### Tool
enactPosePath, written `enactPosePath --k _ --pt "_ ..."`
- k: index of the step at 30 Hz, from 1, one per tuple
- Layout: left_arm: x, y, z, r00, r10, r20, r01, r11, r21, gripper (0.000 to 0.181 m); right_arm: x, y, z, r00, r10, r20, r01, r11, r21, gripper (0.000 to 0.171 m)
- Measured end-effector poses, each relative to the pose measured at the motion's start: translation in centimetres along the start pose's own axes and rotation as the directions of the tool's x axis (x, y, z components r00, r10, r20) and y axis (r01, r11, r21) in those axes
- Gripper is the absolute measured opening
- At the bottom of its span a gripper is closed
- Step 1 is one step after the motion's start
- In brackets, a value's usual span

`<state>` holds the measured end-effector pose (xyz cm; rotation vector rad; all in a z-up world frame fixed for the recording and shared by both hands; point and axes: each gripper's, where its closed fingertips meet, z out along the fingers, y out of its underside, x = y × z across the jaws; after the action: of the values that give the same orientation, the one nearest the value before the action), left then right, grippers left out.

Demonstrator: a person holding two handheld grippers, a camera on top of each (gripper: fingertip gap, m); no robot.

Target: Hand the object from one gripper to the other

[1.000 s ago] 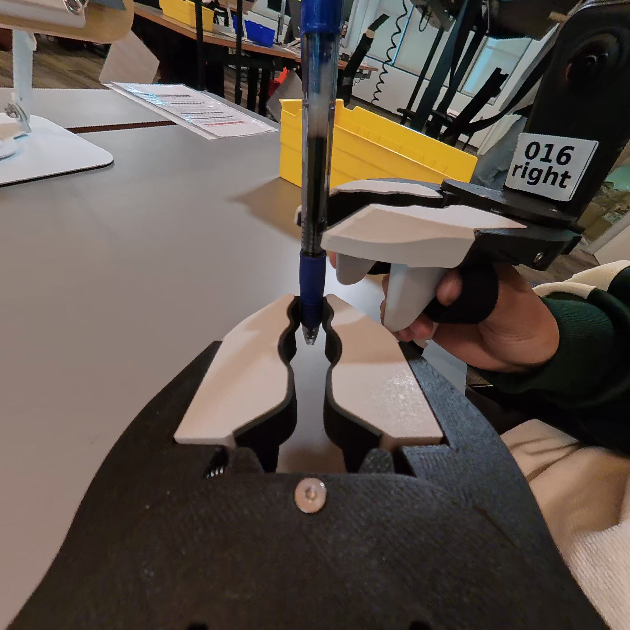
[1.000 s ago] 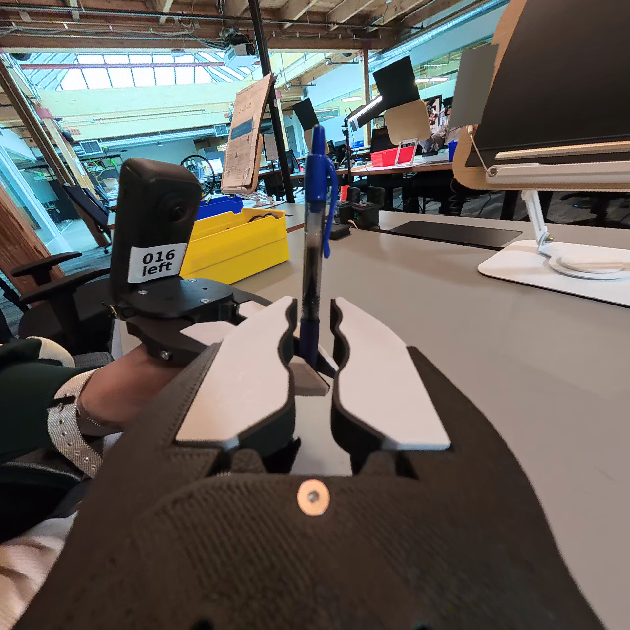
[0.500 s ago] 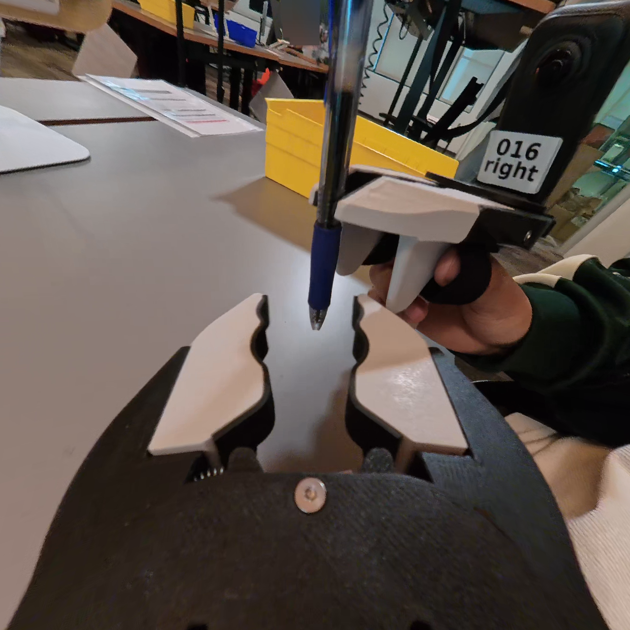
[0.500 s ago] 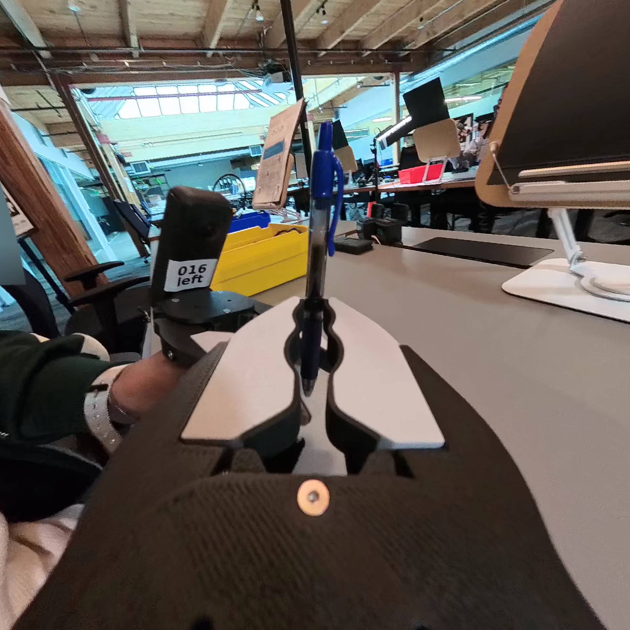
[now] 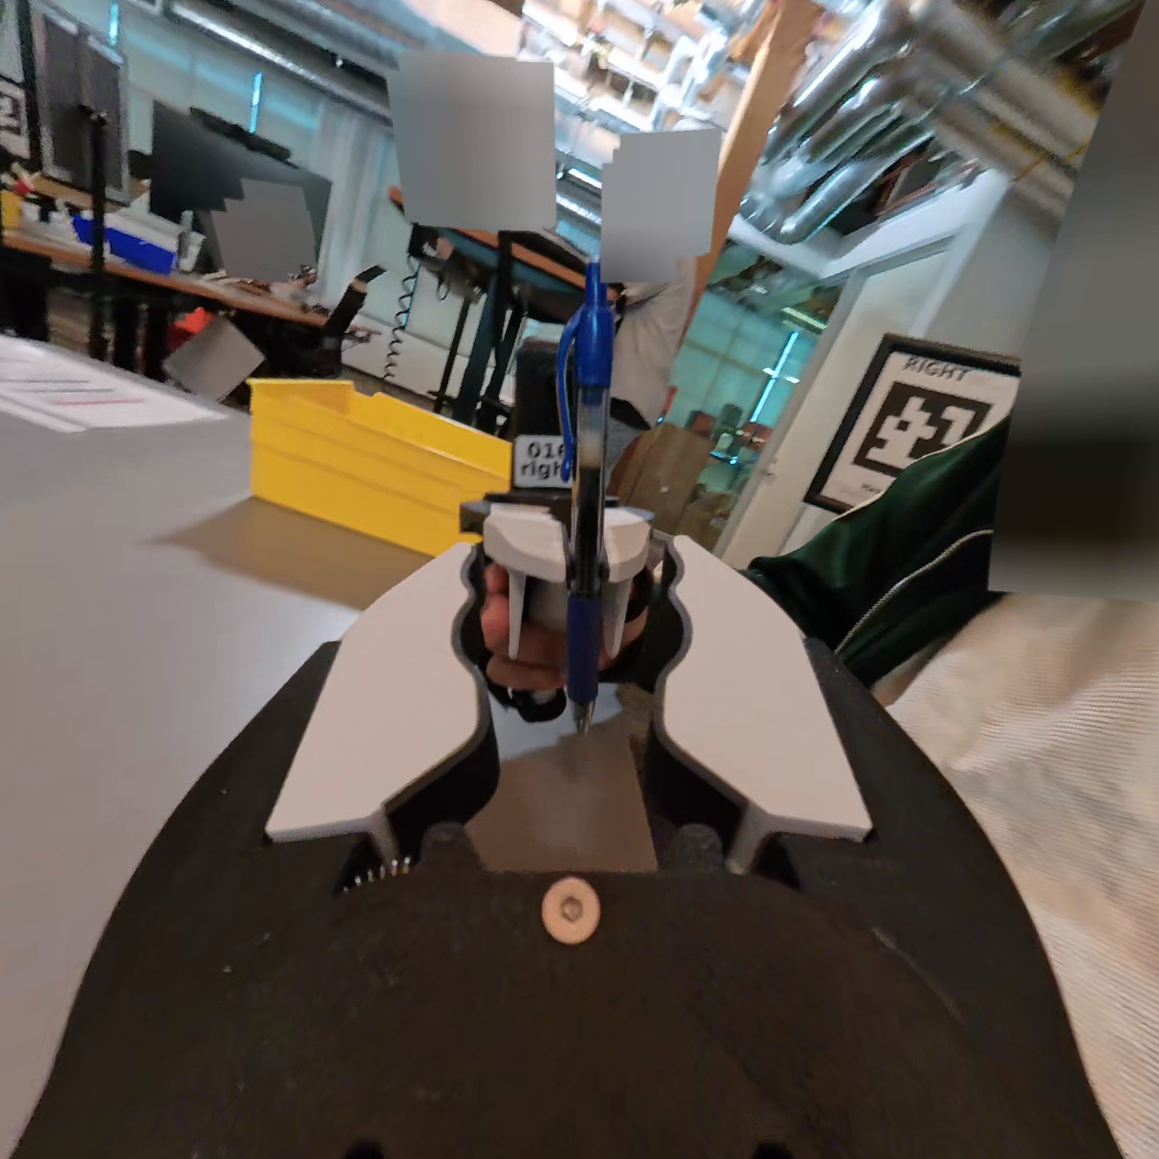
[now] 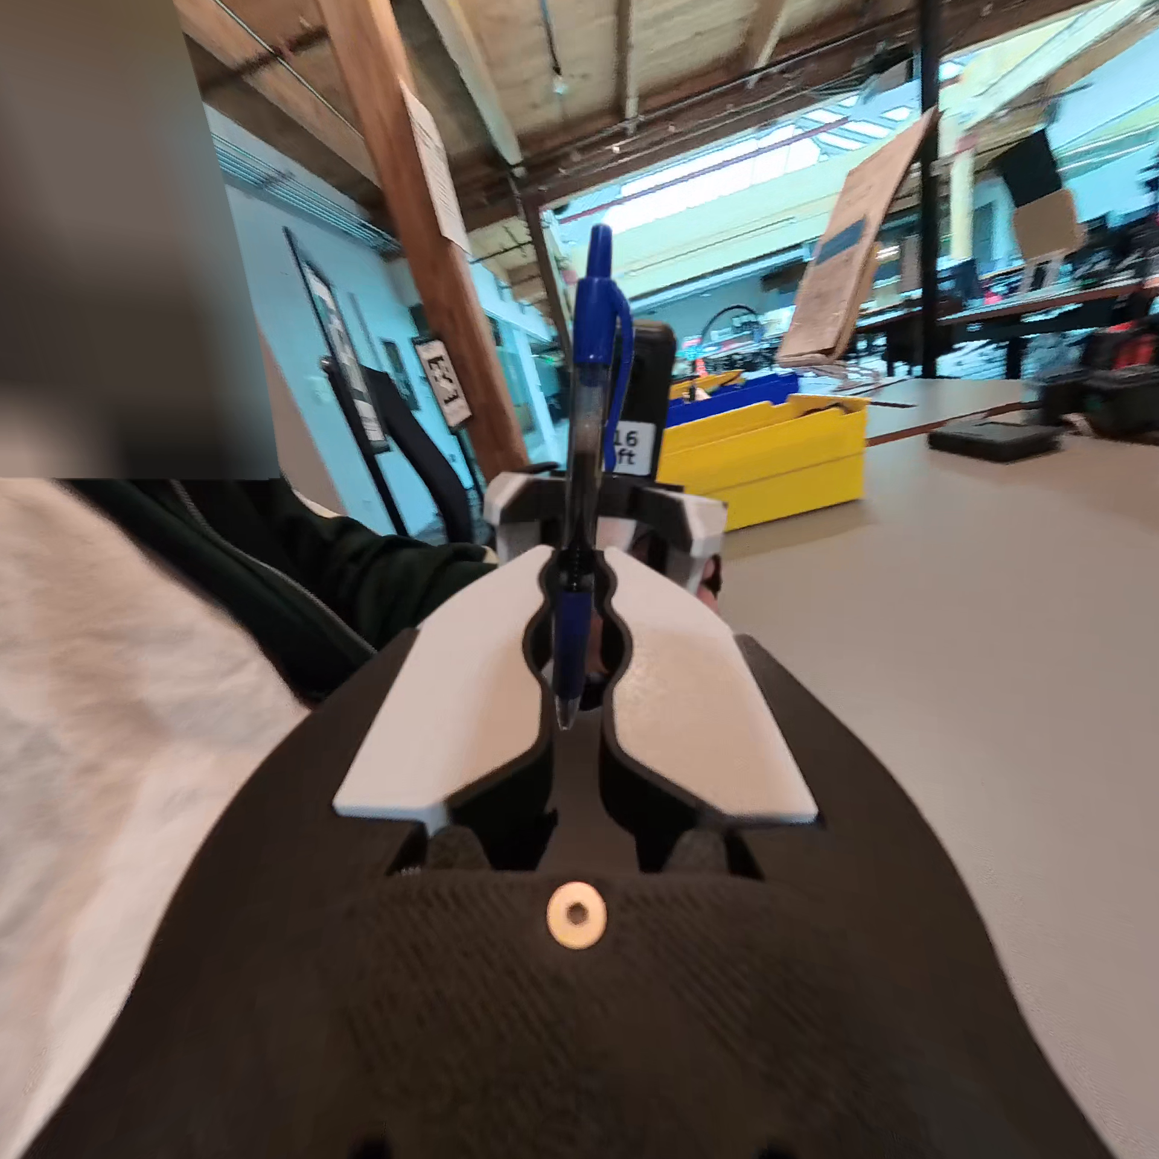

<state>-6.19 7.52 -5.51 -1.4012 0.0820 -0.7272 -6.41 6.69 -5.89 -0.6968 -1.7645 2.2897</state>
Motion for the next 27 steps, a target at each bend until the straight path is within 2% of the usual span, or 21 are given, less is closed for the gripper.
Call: enactPosePath --k 4,8,21,25,27 --pt "1.6 -1.5 -0.2 0.997 -0.013 -0.079 0.016 0.999 0.034 0.046 -1.4 0.9 0.9 0.993 0.058 0.099 -0.055 0.998 -0.034 0.01" --pt "2.8 -2.6 -0.3 0.992 -0.008 -0.125 0.014 0.999 0.049 0.035 -2.1 1.8 1.6 0.991 0.053 0.125 -0.044 0.996 -0.078 0.01" --pt "2.9 -3.0 -0.2 0.996 0.058 -0.07 -0.056 0.998 0.026 0.015 -2.5 2.3 2.0 0.99 0.035 0.136 -0.022 0.995 -0.096 0.01" --pt "3.0 -3.0 -0.1 0.995 0.084 -0.06 -0.084 0.996 0.017 0.015 -2.6 2.4 2.1 0.991 0.03 0.129 -0.017 0.995 -0.097 0.01" --pt "3.0 -3.0 -0.2 0.993 0.101 -0.052 -0.101 0.995 0.016 0.015 -2.3 2.2 2.2 0.994 0.033 0.105 -0.024 0.996 -0.086 0.02"
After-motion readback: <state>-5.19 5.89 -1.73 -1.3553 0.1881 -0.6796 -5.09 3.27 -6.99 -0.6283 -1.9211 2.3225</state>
